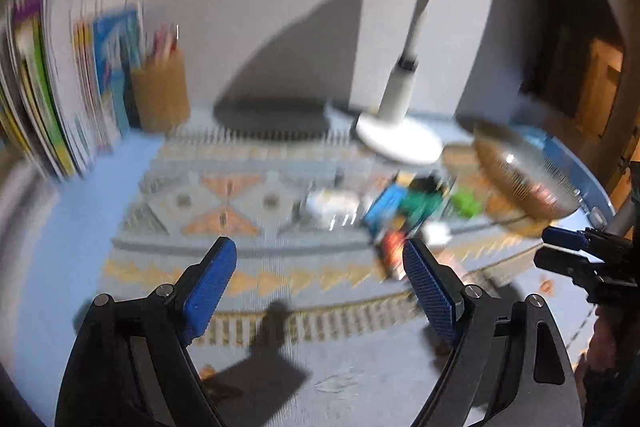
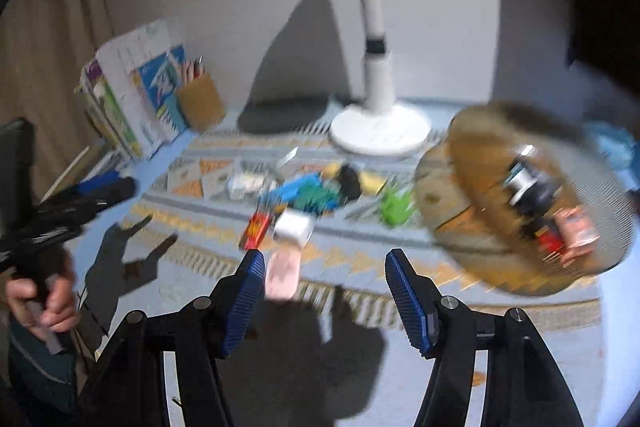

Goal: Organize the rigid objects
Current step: 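Open both tools and move them back over the remaining toys, then grasp the white oval container with the left tool while the right tool grasps the pink block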

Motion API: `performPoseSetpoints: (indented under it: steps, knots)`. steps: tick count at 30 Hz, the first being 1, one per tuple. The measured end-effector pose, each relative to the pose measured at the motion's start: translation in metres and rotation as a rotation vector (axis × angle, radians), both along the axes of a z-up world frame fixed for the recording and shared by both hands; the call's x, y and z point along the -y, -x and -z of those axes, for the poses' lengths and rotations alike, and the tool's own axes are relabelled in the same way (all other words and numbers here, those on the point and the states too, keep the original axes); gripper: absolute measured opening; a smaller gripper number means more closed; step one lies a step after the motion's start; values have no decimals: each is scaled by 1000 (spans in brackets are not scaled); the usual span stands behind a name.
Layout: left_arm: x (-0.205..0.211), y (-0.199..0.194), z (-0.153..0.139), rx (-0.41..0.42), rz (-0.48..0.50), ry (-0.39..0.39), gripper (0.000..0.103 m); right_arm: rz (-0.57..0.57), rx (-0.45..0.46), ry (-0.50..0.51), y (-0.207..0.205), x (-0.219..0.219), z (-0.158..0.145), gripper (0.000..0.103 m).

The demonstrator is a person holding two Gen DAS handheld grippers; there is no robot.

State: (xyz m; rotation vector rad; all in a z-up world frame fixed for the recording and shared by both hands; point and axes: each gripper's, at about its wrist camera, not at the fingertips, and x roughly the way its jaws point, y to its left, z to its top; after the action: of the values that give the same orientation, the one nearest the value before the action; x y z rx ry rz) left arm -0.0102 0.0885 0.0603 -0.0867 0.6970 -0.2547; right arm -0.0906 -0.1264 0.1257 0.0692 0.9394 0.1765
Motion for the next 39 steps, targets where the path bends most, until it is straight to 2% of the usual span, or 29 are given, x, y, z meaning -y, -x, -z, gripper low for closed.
performPoseSetpoints:
  steps: [5,9,12,13,14,17,18,20,23,26,28,30,33,34,37,38,39]
  knots:
    - [-7,-12,40,-94,-11,53,84,-28,-99,15,-6,-9,41,61]
    - [-15,-14,38,-99,-8,101,84,-62,-135,23,-9,-21,52,61]
    - [-14,-17,41,-134,6,99,84,-83,-158,44,-13,-29,55,61]
    - [-12,-19,41,-140,11,85,84,-90,-170,57,-15,-32,56,61]
    - [-9,-21,40,-145,17,41,84,-101,-186,77,-15,-35,57,61]
    - [6,-29,28,-105,70,-158,84,-142,-232,152,-18,-46,59,61]
    - [9,-33,23,-96,109,-184,84,-156,-237,165,-19,-48,60,61]
    - [10,-51,19,-124,177,-181,84,-157,-241,178,-23,-50,62,61]
    - [18,-80,26,-132,229,-281,84,-140,-220,186,-31,-52,63,52]
    - [27,-104,37,-184,349,-274,84,-144,-200,193,-35,-56,63,44]
    - [34,-113,41,-197,396,-299,84,-171,-191,205,-35,-61,62,39]
    - [39,-124,45,-204,443,-318,84,-186,-185,218,-35,-64,63,38]
    - [42,-135,50,-238,538,-253,84,-176,-190,191,-43,-62,64,38]
    - [44,-136,50,-210,561,-251,84,-172,-185,192,-44,-61,64,38]
    - [52,-135,51,-196,581,-243,84,-172,-165,203,-48,-63,66,38]
    - [55,-135,52,-190,582,-246,81,-170,-156,205,-48,-63,66,38]
    - [57,-131,52,-176,585,-259,69,-166,-147,200,-49,-62,67,38]
